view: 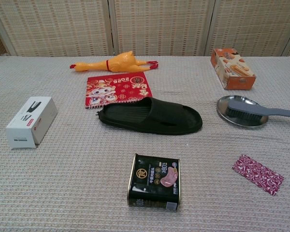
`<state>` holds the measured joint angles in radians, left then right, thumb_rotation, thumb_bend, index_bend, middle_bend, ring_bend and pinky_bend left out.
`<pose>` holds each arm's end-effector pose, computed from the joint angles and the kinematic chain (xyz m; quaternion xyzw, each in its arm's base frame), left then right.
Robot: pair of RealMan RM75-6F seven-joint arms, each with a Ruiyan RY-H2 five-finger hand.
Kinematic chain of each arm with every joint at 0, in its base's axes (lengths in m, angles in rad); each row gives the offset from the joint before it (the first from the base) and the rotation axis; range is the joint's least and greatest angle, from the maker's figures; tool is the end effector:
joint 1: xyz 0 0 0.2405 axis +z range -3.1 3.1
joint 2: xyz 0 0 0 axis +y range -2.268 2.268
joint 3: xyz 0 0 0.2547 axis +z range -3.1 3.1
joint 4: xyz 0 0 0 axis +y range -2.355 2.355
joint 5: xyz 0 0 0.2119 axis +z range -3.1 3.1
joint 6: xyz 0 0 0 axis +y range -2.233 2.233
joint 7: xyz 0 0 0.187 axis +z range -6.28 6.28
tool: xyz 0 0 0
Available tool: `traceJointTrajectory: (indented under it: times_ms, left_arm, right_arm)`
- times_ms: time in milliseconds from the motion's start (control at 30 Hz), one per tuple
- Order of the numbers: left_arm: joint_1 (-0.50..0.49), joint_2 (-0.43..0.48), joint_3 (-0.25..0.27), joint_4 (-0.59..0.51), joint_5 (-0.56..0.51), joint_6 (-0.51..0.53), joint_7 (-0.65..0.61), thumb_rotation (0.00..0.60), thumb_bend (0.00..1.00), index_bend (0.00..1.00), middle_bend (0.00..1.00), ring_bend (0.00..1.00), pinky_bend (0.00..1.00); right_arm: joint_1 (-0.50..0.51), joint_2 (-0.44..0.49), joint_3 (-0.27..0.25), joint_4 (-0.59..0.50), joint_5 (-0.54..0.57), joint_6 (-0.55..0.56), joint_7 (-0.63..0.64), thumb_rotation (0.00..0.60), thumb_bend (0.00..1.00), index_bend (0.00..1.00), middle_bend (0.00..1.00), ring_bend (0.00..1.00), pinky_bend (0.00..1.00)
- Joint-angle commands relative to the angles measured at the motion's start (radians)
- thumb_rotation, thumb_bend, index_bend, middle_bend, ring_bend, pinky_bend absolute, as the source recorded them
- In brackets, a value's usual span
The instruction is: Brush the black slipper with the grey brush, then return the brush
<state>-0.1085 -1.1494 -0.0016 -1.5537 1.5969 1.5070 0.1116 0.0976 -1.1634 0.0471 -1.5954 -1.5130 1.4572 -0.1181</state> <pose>-0.3008 0.2208 0.1402 -0.6555 -0.3224 -0.3643 0.5776 -0.3066 -0.2272 0.1375 0.6238 -0.3623 0.3600 0.5916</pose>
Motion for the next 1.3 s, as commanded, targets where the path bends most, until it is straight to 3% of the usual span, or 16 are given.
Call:
traceJointTrajectory:
  times_ms: [33,167,433,600,933,1133,1300]
  left_arm:
    - [0.003,0.003,0.001,-0.004,-0.002,0.003,-0.005,0.6,0.49,0.0,0.0,0.0,0.13]
    - [0.001,0.004,0.004,-0.007,-0.011,-0.013,-0.016,0.6,0.49,0.0,0.0,0.0,0.13]
    - [-0.018,0.004,0.01,-0.01,-0.008,-0.051,-0.027,0.6,0.49,0.0,0.0,0.0,0.13]
    - [-0.024,0.013,0.007,-0.011,-0.021,-0.065,-0.046,0.6,0.49,0.0,0.0,0.0,0.13]
    - [-0.028,0.03,0.014,-0.017,-0.03,-0.085,-0.07,0.6,0.49,0.0,0.0,0.0,0.12]
    - [-0.027,0.035,0.016,-0.019,-0.027,-0.082,-0.081,0.6,0.49,0.0,0.0,0.0,0.12]
    - [-0.027,0.033,0.014,-0.02,-0.026,-0.079,-0.082,0.6,0.51,0.0,0.0,0.0,0.12]
  right_arm:
    - [-0.007,-0.041,0.031,-0.006,0.047,0.02,-0.022,0.6,0.09,0.0,0.0,0.0,0.1]
    - [0.013,-0.11,0.086,0.019,0.115,0.017,-0.021,0.6,0.09,0.01,0.01,0.0,0.14]
    - [0.221,-0.213,0.206,0.056,0.331,-0.266,-0.166,0.6,0.09,0.04,0.04,0.0,0.17]
    - [0.338,-0.305,0.248,0.135,0.45,-0.377,-0.264,0.6,0.09,0.06,0.07,0.0,0.17]
    - [0.44,-0.431,0.252,0.29,0.57,-0.43,-0.366,0.6,0.09,0.22,0.19,0.08,0.19]
    - [0.466,-0.473,0.259,0.357,0.627,-0.461,-0.357,0.6,0.09,0.28,0.23,0.13,0.23]
    - [0.483,-0.501,0.251,0.402,0.608,-0.471,-0.318,0.6,0.09,0.35,0.28,0.19,0.29]
